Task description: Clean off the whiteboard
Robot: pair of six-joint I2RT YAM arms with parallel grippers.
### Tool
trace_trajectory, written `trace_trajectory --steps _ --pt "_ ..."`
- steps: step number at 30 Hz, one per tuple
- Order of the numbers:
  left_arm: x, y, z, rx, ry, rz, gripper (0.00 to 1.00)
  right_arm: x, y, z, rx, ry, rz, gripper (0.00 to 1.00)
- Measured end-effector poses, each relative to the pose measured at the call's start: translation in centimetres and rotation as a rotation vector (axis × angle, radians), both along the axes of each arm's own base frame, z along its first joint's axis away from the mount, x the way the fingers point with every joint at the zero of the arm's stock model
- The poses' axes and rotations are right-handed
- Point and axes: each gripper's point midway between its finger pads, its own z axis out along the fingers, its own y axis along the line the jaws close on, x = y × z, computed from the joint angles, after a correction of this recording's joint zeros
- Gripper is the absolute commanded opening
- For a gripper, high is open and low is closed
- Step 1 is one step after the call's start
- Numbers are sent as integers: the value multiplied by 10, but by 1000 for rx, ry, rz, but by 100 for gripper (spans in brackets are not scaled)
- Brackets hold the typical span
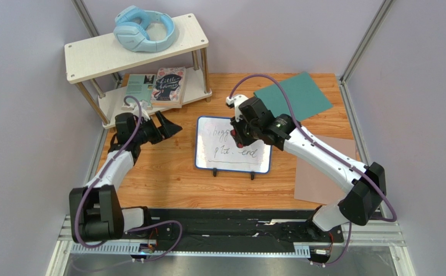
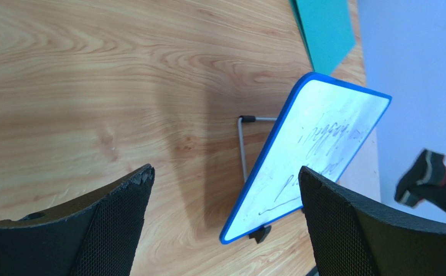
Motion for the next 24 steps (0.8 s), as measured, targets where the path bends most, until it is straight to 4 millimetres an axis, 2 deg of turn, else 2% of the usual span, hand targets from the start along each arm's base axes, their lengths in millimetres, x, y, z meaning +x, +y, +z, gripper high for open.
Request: trace_trajectory --steps 3,7,9,13,19,22,24 --pt "14 -18 0 -44 -19 -90 98 12 -14 -9 16 25 -62 0" --pt "36 -51 11 -80 -74 -231 97 10 -16 -19 30 66 -70 0" --pt "37 -75 16 -90 -102 -310 97 10 -15 -19 43 72 -71 0" --pt "36 -102 19 -105 -139 -407 95 15 -14 -16 69 68 -85 0" --pt "37 -111 0 -115 -117 -441 91 25 -20 -16 83 69 -126 0" --pt "42 -113 -8 -125 -117 -449 83 29 -24 -18 81 72 -146 0" --pt "45 -116 -13 -138 -111 -461 74 34 -28 -20 68 64 -168 0"
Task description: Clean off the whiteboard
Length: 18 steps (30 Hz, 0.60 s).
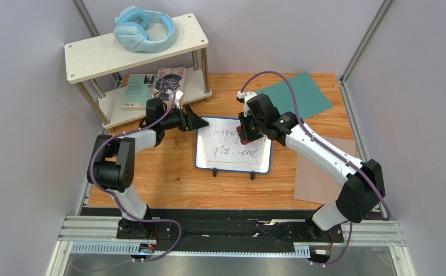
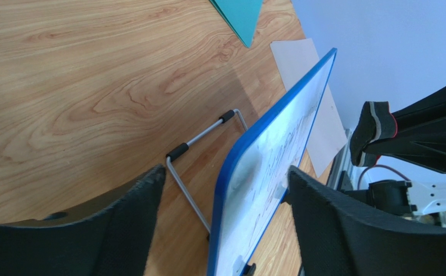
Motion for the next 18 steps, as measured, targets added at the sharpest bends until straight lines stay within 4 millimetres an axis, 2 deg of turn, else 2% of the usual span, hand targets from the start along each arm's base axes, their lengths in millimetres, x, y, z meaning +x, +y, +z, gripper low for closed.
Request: trace_trajectory --steps 2,4,5,10,11,12,13,15,18 --pt "4 -4 -5 -10 9 -15 63 4 -4 -4 -15 -10 -25 0" --pt "6 -8 -9 -20 13 -29 58 7 -8 -8 -29 -19 -45 0" --pt "5 -10 -10 -24 16 -37 51 10 -11 -12 -43 -28 -62 0" --pt "4 -16 0 -49 -26 -64 33 18 -28 -38 -115 -52 -144 0" --pt "4 -17 0 -51 -30 -64 15 20 -32 -43 -130 -59 -167 0" --pt "3 -17 1 -54 -34 -67 4 20 -35 -47 -140 -64 -180 0" --pt "0 -18 1 -65 -22 -78 0 23 -39 -51 -147 -77 -203 0" --pt "-13 -21 8 -106 17 -127 0 26 -45 -57 -163 -97 -241 0" --pt "-17 -24 16 -131 28 -145 0 32 -52 -64 -185 -121 -287 0"
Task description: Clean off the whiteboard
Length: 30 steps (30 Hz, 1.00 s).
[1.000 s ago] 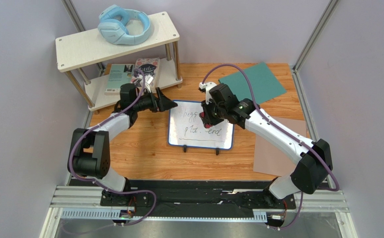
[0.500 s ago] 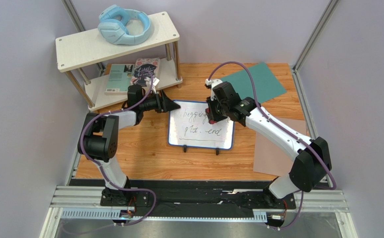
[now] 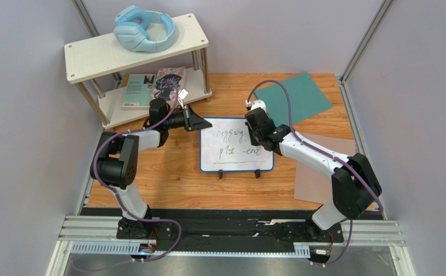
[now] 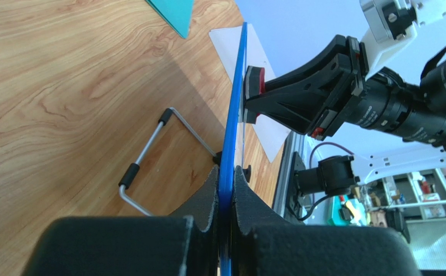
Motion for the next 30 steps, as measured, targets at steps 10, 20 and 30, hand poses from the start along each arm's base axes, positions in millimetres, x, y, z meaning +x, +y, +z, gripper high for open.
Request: trace_trajectory --steps 10,20,30 --pt "0 0 -3 -1 26 5 0 -1 13 -1 -109 -113 19 0" --pt "0 5 -10 12 49 10 0 -10 91 7 -131 -194 195 0" --pt "-1 8 -14 27 44 8 0 -19 182 15 -54 -190 369 0"
